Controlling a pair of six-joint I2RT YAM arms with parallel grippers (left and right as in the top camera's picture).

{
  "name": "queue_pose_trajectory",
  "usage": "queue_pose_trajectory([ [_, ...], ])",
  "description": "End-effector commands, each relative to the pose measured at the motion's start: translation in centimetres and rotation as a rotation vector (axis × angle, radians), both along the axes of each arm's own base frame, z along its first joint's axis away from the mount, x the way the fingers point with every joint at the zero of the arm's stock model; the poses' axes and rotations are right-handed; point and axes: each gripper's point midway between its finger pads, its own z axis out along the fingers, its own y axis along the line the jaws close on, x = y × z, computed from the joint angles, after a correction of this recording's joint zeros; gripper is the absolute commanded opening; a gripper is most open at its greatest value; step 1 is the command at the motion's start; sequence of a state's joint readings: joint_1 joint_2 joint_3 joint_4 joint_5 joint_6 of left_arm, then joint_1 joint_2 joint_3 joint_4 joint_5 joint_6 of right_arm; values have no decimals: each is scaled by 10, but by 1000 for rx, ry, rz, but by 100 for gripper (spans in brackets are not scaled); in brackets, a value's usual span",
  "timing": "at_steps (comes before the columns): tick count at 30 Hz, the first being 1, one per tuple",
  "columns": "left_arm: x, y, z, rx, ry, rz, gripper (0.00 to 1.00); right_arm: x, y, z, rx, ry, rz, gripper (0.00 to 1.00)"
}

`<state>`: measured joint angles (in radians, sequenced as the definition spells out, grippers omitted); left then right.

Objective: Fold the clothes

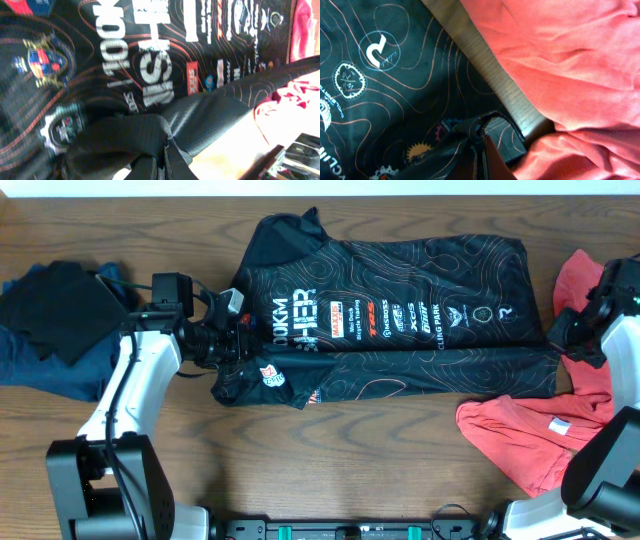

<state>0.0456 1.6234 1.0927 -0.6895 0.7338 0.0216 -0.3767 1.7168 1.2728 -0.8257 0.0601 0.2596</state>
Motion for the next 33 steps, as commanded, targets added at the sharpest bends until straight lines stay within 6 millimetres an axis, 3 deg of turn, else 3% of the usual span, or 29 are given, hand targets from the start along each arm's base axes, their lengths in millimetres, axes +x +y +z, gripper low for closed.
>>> queue_pose_trajectory([
  [1, 5, 1, -8, -8, 15, 8, 6, 1, 9, -2, -9, -8, 13, 1],
  [7, 12, 4, -20, 14, 14, 15, 6, 8, 21, -11, -17, -27, 49, 1],
  [15, 25, 5, -23, 19, -32, 16, 7, 17, 20, -18, -32, -73, 53, 1],
  [16, 26, 5, -22, 20, -40, 16, 11, 17, 20, -19, -34, -76, 54, 1],
  [17, 28, 5, -22, 19, -46, 16, 26, 18, 20, -20, -34, -80, 53, 2],
  [21, 31, 5, -20, 19, -62, 21, 68, 17, 20, -23, -36, -84, 54, 27],
  [26, 27, 5, -22, 5, -9, 55, 71, 16, 20, -24, -35, -80, 53, 31],
  [33, -4, 13, -36, 68, 145, 70, 70, 11, 21, -26, -34, -56, 63, 32],
])
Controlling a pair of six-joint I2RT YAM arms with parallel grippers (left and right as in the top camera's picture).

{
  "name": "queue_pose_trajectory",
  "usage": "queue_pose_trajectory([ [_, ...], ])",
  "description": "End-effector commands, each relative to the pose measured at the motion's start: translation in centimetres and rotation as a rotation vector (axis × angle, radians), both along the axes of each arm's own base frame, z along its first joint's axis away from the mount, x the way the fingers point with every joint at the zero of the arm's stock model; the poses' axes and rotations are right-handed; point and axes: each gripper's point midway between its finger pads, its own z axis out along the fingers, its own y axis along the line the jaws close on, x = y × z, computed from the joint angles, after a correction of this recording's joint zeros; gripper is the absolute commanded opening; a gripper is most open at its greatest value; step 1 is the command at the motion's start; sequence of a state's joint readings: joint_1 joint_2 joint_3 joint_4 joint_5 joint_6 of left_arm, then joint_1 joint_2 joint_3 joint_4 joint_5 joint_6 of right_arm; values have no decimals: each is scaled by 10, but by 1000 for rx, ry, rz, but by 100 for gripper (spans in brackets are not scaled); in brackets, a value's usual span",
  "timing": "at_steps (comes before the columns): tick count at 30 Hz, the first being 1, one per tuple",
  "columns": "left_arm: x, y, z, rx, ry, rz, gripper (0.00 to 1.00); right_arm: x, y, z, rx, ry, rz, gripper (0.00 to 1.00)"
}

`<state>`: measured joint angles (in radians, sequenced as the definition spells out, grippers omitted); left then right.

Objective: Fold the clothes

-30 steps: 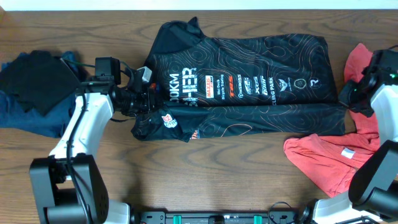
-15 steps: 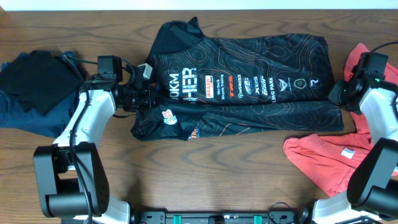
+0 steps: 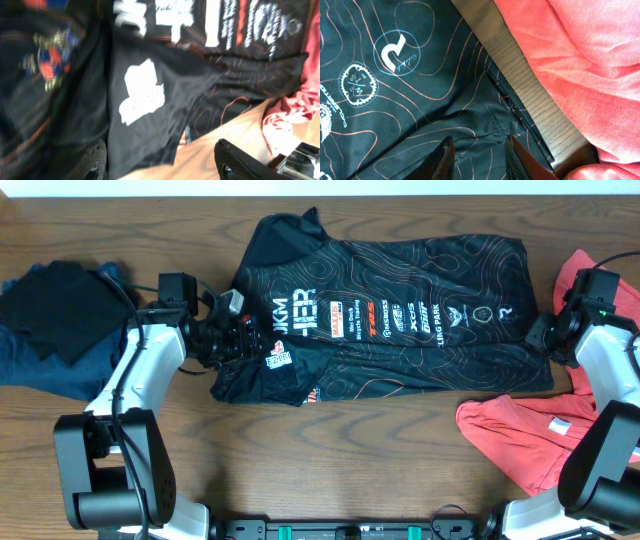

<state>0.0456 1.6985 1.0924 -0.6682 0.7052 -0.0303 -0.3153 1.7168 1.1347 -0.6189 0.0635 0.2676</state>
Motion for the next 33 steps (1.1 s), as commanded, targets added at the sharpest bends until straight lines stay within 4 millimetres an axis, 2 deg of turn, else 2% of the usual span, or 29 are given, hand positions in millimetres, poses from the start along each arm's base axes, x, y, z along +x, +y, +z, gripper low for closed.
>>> queue_pose_trajectory([
  [1, -12, 13, -14, 80, 86, 26, 69, -6, 3, 1, -10, 20, 17, 32],
  [4, -25, 21, -21, 140, 143, 32, 61, -16, 6, -3, 0, 68, 21, 32],
  [9, -28, 26, -32, 171, 143, 37, 37, -27, 9, -9, 13, 106, 21, 31],
  [14, -33, 37, -48, 243, 146, 49, 35, -36, 12, -18, 22, 133, 22, 31],
  [20, -28, 54, -62, 341, 121, 95, 35, -49, 16, -31, 33, 168, 22, 31],
  [23, -25, 55, -68, 343, 96, 102, 35, -54, 18, -37, 38, 183, 22, 31],
  [28, -22, 55, -78, 342, 53, 115, 37, -60, 15, -40, 21, 202, 16, 30],
  [29, -23, 56, -80, 346, 54, 121, 40, -60, 15, -40, 19, 203, 15, 31],
  [33, -28, 69, -86, 422, 73, 147, 41, -62, 15, -40, 16, 209, 14, 31],
])
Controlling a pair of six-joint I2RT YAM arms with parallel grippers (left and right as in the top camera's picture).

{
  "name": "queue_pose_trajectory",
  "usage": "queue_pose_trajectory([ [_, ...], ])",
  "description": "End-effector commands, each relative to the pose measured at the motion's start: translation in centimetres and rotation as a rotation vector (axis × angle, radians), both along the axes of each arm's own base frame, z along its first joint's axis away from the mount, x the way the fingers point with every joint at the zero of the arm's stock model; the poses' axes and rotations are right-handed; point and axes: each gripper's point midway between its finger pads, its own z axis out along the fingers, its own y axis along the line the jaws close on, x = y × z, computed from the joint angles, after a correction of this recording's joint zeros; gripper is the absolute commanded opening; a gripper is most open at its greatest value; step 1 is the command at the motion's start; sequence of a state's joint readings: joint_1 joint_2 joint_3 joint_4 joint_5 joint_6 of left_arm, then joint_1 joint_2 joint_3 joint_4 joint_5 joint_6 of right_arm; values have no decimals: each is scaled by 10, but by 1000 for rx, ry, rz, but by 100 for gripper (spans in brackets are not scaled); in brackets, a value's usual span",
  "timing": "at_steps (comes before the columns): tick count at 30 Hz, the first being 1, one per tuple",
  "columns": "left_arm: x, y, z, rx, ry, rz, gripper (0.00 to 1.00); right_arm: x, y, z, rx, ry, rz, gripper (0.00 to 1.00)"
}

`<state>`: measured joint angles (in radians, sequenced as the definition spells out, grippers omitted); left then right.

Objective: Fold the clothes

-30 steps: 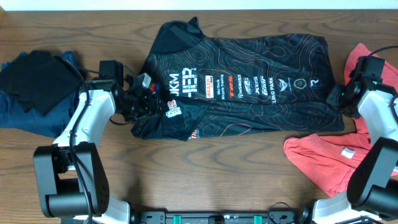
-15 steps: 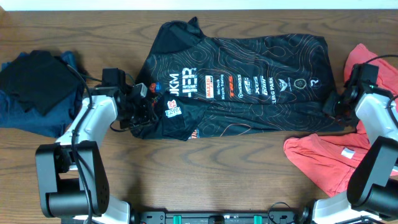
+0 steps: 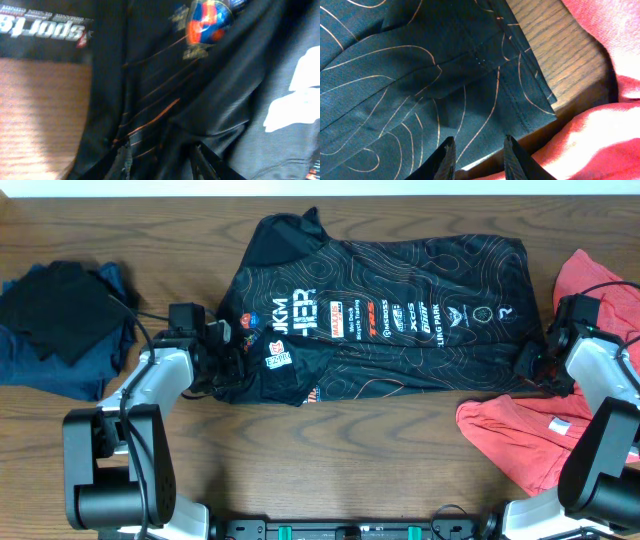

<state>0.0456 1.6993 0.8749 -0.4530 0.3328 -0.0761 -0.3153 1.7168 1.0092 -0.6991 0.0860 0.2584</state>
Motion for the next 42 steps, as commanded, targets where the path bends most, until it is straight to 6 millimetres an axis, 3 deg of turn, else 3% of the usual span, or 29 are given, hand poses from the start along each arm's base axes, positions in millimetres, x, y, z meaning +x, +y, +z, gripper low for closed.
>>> queue_pose_trajectory([
  [1, -6, 13, -9, 67, 32, 34, 41, -3, 0, 2, -23, 7, 14, 30],
  [14, -17, 12, -11, 54, 95, 92, 41, -15, -4, -18, -63, 14, 6, 31],
  [20, -29, 12, -13, 54, 143, 90, 41, -36, -8, -30, -92, 68, -12, 26],
  [26, -46, 11, -13, 54, 215, 89, 41, -62, -15, -31, -98, 154, -105, 10],
  [32, -56, 11, -13, 58, 254, 88, 41, -89, -27, -27, -129, 228, -236, 8],
  [38, -61, 12, -3, 64, 253, 88, 41, -81, -28, -17, -127, 170, -241, 9],
  [42, -46, 13, 25, 65, 131, 92, 45, -58, -24, 3, -93, 47, -207, 11],
])
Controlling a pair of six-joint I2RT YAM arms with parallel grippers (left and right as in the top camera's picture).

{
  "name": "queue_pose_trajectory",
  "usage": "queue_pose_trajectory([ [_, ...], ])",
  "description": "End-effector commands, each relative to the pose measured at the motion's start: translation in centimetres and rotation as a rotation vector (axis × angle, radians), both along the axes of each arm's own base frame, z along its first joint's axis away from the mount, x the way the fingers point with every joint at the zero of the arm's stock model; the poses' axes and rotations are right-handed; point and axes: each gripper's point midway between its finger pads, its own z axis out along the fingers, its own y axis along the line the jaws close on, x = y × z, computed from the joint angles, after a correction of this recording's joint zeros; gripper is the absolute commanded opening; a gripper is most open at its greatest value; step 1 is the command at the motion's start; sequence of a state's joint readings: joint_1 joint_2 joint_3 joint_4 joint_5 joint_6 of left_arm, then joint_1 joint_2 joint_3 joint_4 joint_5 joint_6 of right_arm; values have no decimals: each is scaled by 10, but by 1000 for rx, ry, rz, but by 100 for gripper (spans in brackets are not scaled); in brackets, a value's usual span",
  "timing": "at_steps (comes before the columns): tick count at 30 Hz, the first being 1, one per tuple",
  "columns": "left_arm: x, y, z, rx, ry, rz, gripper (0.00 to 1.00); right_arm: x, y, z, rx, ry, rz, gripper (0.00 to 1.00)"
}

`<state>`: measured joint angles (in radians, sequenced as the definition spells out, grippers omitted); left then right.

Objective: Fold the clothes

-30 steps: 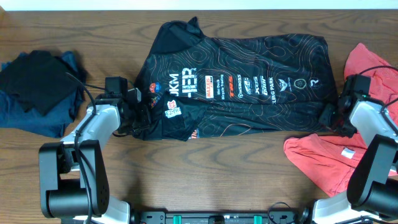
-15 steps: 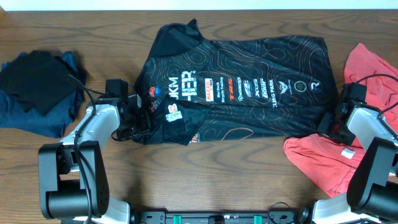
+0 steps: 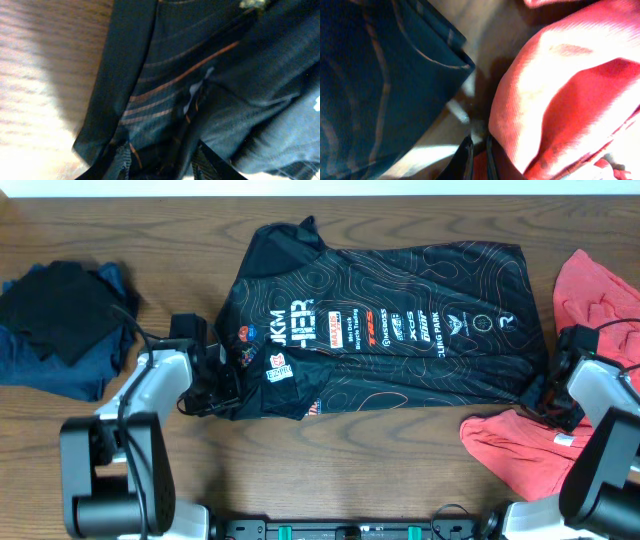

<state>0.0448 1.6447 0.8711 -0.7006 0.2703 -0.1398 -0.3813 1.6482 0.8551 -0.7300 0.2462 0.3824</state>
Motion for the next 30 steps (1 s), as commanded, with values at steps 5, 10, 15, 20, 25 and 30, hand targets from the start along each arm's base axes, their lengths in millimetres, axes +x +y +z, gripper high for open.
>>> queue_pose_trajectory([
  [5, 42, 7, 83, 34, -345, 23, 85, 46, 3, 71, -1, -307, 56, 18],
  [10, 78, -4, 140, -31, -574, 3, 98, 79, 21, 130, 27, -538, 229, 37],
  [15, 129, -2, 164, -30, -617, -4, 98, 90, 36, 156, 70, -611, 321, 47],
  [20, 201, 1, 169, -15, -646, -48, 98, 93, 47, 159, 87, -612, 371, 58],
  [25, 280, 4, 146, 11, -732, -105, 98, 97, 57, 160, 88, -611, 420, 63],
  [30, 326, -5, 94, 3, -771, -122, 98, 100, 65, 160, 94, -614, 444, 63],
])
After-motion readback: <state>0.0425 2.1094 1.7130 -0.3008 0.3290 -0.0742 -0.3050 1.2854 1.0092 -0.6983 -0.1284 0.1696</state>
